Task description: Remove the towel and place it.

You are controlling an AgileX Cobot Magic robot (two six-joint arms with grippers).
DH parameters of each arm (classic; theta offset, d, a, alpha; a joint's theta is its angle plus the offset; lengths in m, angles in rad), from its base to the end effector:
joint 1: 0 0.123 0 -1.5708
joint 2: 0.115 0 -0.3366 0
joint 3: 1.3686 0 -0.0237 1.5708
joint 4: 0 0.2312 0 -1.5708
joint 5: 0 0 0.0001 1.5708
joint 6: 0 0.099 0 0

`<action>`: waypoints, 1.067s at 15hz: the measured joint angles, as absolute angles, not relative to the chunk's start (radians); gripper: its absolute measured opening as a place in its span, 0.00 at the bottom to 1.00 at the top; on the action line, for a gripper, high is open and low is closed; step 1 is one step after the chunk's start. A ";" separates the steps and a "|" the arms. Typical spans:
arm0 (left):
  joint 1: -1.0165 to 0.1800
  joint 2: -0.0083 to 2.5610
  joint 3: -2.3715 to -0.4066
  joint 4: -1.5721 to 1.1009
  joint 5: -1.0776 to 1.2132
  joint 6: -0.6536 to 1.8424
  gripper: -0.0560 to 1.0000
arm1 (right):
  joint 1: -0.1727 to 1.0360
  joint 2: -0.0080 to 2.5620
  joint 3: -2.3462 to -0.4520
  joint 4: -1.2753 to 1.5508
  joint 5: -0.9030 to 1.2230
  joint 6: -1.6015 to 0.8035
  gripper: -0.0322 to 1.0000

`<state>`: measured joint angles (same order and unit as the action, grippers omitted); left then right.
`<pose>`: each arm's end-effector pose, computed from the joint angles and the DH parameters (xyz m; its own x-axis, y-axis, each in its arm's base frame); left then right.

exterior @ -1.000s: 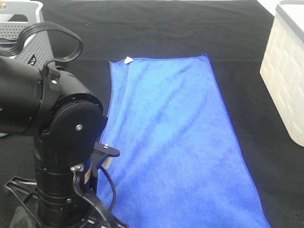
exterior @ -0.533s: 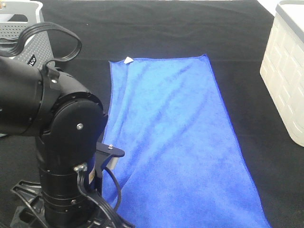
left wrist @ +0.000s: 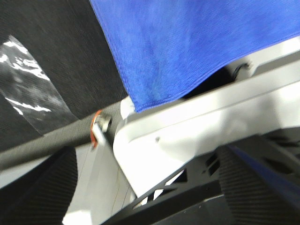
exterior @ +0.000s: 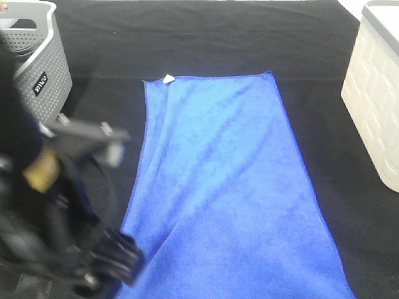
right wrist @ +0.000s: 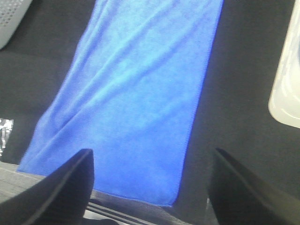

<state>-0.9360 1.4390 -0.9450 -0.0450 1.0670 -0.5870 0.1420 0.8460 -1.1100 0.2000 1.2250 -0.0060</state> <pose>0.1306 -0.1839 0.2914 -0.9456 0.3203 -0.0574 0.3244 0.9418 -0.0878 0.0756 0.0295 0.4265 -0.7696 -0.0479 -0.6367 -0.2110 0.9603 0.1827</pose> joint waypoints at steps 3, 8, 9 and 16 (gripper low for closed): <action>-0.813 1.202 -0.945 0.044 1.090 -0.611 0.80 | 0.142 0.846 -1.110 0.191 1.225 0.000 0.70; -0.305 0.974 -0.943 0.163 1.197 -0.333 0.78 | 0.142 0.846 -1.110 0.159 1.225 0.014 0.70; -0.195 0.954 -0.943 0.189 1.202 -0.264 0.78 | 0.142 0.846 -1.110 0.147 1.225 0.014 0.70; 0.075 0.831 -0.940 0.000 1.184 0.027 0.78 | 0.142 0.764 -1.104 0.121 1.223 0.015 0.70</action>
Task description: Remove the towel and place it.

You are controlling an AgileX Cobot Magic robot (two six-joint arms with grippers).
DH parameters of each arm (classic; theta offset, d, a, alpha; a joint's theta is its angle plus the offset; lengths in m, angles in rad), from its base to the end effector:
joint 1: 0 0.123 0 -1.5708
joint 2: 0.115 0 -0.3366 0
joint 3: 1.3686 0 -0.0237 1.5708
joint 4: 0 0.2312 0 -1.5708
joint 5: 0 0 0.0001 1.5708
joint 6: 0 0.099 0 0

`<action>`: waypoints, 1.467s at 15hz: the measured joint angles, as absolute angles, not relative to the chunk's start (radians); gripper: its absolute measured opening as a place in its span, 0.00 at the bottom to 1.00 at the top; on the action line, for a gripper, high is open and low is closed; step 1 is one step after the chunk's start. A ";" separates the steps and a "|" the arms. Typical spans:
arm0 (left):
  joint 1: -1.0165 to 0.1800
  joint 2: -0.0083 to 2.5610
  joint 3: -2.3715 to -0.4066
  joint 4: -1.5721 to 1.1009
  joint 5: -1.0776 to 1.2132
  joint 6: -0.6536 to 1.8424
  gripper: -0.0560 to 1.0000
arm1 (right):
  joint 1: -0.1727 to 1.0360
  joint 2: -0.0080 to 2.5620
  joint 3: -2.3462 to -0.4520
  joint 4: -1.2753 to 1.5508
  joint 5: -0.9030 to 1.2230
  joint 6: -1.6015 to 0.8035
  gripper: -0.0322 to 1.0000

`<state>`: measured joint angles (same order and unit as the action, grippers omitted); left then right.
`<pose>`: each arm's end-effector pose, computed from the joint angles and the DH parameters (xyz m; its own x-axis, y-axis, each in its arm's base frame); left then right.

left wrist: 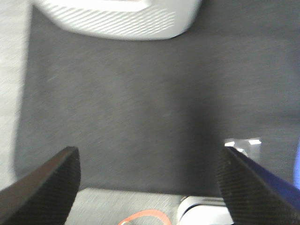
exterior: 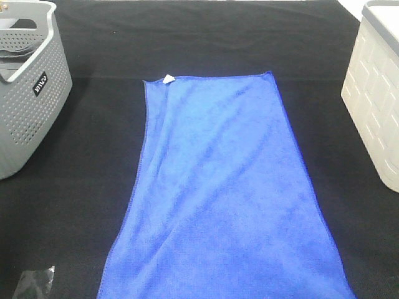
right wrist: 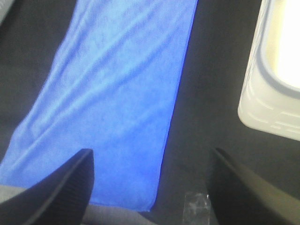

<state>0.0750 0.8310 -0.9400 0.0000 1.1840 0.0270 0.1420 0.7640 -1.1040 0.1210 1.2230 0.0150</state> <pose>0.0795 0.0060 0.3816 -0.8342 -0.0356 -0.5503 -0.0524 0.9985 0.0149 0.0527 0.0189 0.4294 -0.7168 -0.0459 -0.6957 -0.1793 0.9764 0.1203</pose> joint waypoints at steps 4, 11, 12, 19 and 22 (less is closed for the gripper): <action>0.075 0.672 -0.937 0.000 1.138 0.052 0.78 | 0.142 0.530 -1.009 0.094 1.225 0.055 0.70; 0.075 0.277 -0.752 0.000 1.191 0.052 0.78 | 0.142 0.245 -0.807 -0.022 1.226 0.024 0.70; 0.075 0.212 -0.732 0.000 1.210 0.052 0.78 | 0.142 0.205 -0.790 -0.025 1.226 0.011 0.70; 0.075 -0.006 -0.701 -0.066 1.226 0.063 0.77 | 0.142 -0.004 -0.617 -0.008 1.226 -0.053 0.70; 0.075 -0.006 -0.611 -0.097 1.226 0.084 0.77 | 0.142 -0.004 -0.540 0.062 1.176 -0.089 0.70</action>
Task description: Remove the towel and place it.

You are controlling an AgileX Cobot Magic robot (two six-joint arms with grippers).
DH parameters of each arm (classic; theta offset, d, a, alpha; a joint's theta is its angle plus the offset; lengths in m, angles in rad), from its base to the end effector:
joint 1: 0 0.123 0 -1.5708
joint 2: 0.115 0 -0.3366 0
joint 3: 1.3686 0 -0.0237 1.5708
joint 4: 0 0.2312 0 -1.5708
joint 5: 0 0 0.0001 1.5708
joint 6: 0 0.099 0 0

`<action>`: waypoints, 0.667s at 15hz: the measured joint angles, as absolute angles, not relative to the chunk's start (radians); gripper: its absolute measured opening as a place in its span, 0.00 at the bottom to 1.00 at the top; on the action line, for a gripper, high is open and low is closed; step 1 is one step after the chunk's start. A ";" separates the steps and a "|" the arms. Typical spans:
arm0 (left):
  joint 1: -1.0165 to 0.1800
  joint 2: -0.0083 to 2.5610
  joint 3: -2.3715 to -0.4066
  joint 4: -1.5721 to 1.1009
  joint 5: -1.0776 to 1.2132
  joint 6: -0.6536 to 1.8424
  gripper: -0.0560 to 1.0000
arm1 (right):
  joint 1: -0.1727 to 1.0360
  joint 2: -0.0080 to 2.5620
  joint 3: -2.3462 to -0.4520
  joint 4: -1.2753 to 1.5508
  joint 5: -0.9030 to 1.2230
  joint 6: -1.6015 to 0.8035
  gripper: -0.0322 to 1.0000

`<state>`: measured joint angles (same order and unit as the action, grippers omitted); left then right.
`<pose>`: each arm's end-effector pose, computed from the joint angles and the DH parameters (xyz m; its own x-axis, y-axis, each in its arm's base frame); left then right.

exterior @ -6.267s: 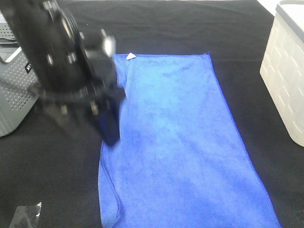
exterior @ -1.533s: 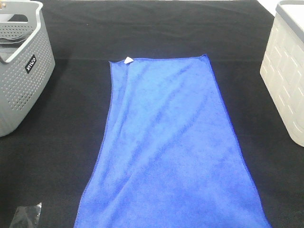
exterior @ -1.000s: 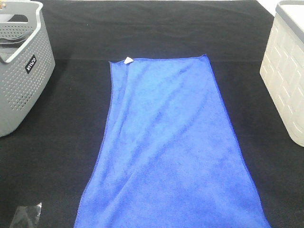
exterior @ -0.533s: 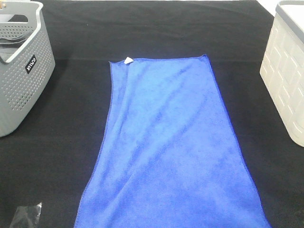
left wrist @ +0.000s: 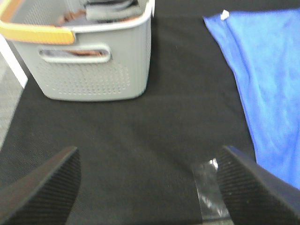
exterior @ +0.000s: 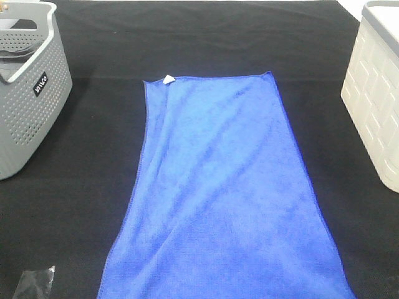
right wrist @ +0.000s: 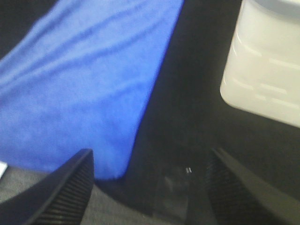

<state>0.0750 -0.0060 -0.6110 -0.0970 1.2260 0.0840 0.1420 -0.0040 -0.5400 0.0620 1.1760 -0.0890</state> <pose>-0.0873 -0.0156 0.2783 -0.4949 0.0138 -0.8689 0.0296 0.9996 -0.0009 -0.0774 -0.0053 0.2646 -0.4990 -0.1370 -0.8557 -0.2227 0.9745 -0.0261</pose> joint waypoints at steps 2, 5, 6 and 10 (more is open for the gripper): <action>0.075 -0.006 -0.570 -0.115 1.230 0.096 0.77 | 0.142 -0.004 -0.506 0.081 1.088 -0.091 0.70; 0.075 -0.006 -0.566 -0.170 1.230 0.103 0.77 | 0.142 -0.004 -0.499 0.081 1.068 -0.091 0.70; 0.076 -0.006 -0.566 -0.186 1.230 0.105 0.77 | 0.142 -0.004 -0.499 0.078 1.068 -0.091 0.70; 0.078 -0.006 -0.558 -0.213 1.205 0.195 0.77 | 0.142 -0.004 -0.499 0.073 1.068 -0.091 0.70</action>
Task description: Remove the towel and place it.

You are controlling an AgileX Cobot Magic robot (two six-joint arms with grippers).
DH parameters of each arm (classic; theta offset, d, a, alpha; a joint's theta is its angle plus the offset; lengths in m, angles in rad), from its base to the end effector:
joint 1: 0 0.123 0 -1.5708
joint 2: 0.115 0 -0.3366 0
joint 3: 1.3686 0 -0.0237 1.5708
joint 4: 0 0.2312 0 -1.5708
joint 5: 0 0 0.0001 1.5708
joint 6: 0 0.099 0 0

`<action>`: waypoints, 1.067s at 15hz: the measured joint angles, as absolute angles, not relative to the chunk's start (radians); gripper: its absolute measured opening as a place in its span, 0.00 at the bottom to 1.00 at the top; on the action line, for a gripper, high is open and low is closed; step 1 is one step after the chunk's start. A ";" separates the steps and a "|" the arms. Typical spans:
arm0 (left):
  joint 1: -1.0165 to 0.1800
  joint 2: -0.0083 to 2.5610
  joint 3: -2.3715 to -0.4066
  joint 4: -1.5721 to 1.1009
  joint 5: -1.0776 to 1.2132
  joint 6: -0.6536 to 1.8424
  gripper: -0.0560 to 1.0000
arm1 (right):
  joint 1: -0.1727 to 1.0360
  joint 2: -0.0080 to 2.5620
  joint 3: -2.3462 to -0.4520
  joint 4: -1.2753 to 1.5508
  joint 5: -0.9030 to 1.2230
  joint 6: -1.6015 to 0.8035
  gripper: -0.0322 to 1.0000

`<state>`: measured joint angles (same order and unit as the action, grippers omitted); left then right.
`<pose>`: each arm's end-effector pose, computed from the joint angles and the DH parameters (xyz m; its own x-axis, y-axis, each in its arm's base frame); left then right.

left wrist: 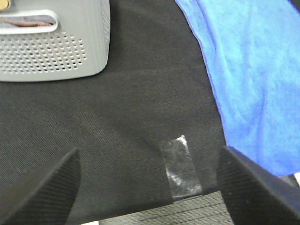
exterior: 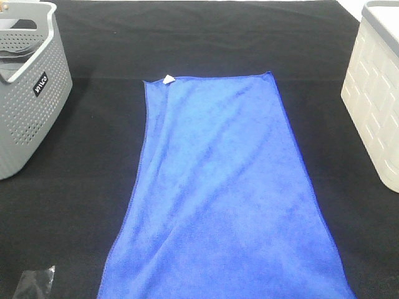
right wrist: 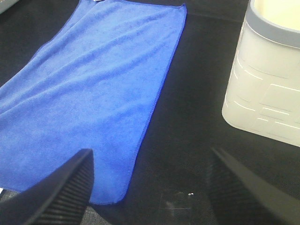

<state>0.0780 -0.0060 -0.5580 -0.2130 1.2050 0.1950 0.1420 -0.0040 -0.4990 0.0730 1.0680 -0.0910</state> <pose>-0.0804 -0.0259 0.2681 -0.5034 0.0762 -0.8607 0.1520 0.9884 -0.0014 -0.0681 -0.0033 0.2632 -0.4425 -0.1195 -0.8888 -0.2225 0.9747 -0.0203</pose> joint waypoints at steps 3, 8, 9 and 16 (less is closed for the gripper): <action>0.078 -0.006 -0.512 -0.175 1.064 0.160 0.77 | 0.142 -0.004 -0.499 0.071 1.068 -0.091 0.70; 0.078 -0.006 -0.510 -0.066 1.048 0.006 0.77 | 0.138 -0.004 -0.499 0.071 1.068 -0.091 0.70; 0.078 -0.006 -0.510 -0.066 1.047 0.006 0.77 | 0.109 -0.004 -0.498 0.071 1.068 -0.090 0.70; 0.074 -0.006 -0.510 -0.066 1.047 0.006 0.77 | -0.001 -0.004 -0.498 0.070 1.064 -0.089 0.70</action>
